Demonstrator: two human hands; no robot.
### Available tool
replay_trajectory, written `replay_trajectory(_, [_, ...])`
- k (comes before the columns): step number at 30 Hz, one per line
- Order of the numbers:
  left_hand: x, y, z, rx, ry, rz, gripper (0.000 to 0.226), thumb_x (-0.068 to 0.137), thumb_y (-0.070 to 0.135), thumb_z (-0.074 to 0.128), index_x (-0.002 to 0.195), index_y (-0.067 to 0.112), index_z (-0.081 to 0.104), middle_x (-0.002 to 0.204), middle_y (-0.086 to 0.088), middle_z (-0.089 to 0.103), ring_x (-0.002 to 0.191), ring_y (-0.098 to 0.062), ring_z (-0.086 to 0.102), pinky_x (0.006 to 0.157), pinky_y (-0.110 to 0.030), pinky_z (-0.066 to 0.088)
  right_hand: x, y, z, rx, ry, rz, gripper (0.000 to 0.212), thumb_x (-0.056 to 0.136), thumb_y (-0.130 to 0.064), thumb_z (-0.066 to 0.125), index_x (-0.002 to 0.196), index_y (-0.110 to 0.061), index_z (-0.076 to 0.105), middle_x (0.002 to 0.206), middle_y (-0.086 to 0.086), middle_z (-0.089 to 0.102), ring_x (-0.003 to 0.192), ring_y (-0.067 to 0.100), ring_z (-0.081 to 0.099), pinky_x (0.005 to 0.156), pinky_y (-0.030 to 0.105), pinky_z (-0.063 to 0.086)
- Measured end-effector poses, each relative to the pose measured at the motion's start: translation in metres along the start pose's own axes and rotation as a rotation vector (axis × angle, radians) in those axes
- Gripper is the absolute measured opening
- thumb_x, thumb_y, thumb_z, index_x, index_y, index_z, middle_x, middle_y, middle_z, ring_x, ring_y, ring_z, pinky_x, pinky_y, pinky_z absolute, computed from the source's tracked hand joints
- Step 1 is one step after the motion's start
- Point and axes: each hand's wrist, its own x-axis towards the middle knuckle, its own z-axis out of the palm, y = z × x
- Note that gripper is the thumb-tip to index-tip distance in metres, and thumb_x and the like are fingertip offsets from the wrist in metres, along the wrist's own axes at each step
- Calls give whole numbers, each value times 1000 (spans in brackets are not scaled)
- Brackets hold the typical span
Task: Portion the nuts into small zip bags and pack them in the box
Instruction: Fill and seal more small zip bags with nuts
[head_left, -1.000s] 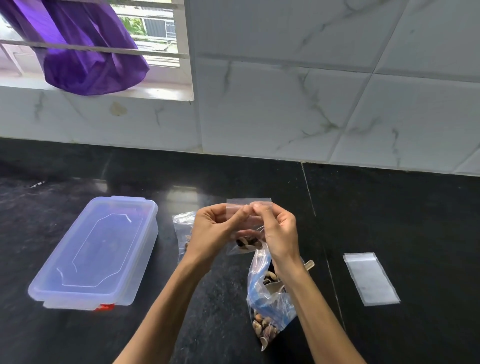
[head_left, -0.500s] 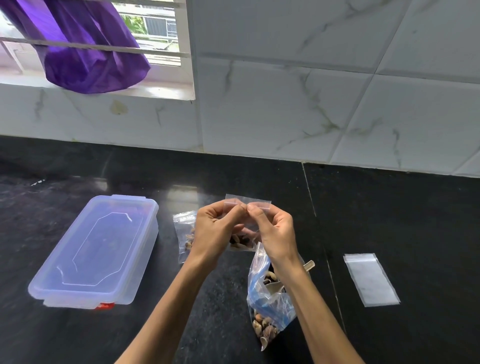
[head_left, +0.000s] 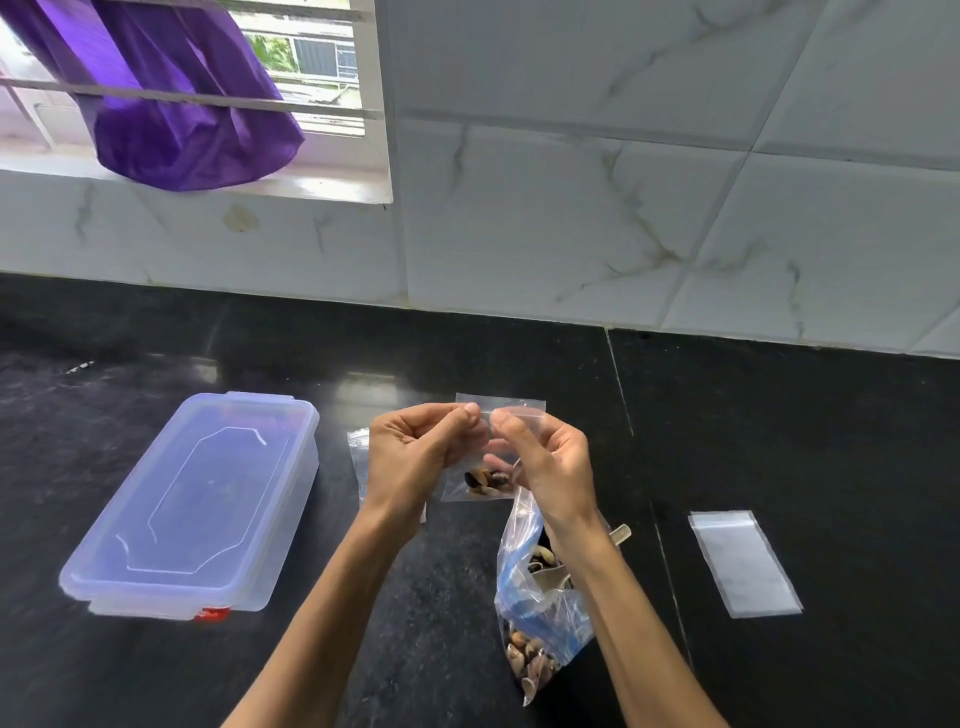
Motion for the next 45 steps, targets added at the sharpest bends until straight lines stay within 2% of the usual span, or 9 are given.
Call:
replay_trajectory(4, [1,1,-3,-10,-46,-37,14,76,16,68,87,8,73,77,-5,75,75,-19,73,63,-24,58,0,0,3,-15,0,-14,20,90,-17,61,94,-1,71,83,9,74,80,19,72,66,21,56])
replay_trajectory(9, [4,0,-8,115,-161,-172,33,69,31,72,93,10,72,89,-11,74,84,-23,72,72,-36,60,0,1,5,29,20,9,20,91,-16,59,94,2,69,80,9,73,77,19,73,62,23,57])
replay_trajectory(13, [5,2,-10,47,-144,-146,15,78,18,68,86,6,71,76,-7,73,72,-19,72,61,-25,57,-3,2,0,37,-38,30,14,89,-16,62,93,-6,71,83,6,75,78,19,73,69,28,59])
replay_trajectory(18, [5,1,-14,57,-98,-138,6,81,15,66,81,10,69,65,1,70,64,-13,68,59,-24,57,-5,5,-9,48,67,22,10,89,-17,63,85,-16,72,76,2,73,74,20,72,72,35,60])
replay_trajectory(25, [-7,-5,-20,127,-141,-118,31,77,33,63,92,6,67,80,-8,73,71,-21,71,63,-31,59,-2,5,3,113,51,37,11,87,-19,64,94,-14,71,88,2,74,78,20,73,65,34,61])
replay_trajectory(28, [-13,-8,-28,83,-5,-85,23,74,30,65,83,10,69,71,-4,72,59,-13,67,52,-23,54,-4,8,6,43,-76,53,20,85,-20,67,102,-11,69,88,2,74,78,19,72,69,34,60])
replay_trajectory(32, [-16,-8,-42,98,104,-34,15,72,35,68,77,20,71,77,-6,73,63,-17,68,60,-33,57,-10,16,15,-88,-173,23,12,73,-25,72,83,-18,72,73,-2,73,66,8,66,66,25,56])
replay_trajectory(39, [-35,-13,-64,-33,212,-126,23,75,21,68,95,9,68,79,-2,74,66,-10,69,56,-21,55,-13,32,33,-167,-149,9,6,85,-19,68,87,-14,70,74,-3,71,66,3,66,62,16,53])
replay_trajectory(45, [-38,-42,-77,173,383,-141,21,83,6,69,102,9,60,89,-10,70,75,-16,69,60,-21,58,-20,70,43,-173,-168,196,16,93,-15,58,98,-2,67,74,1,66,65,7,57,57,13,47])
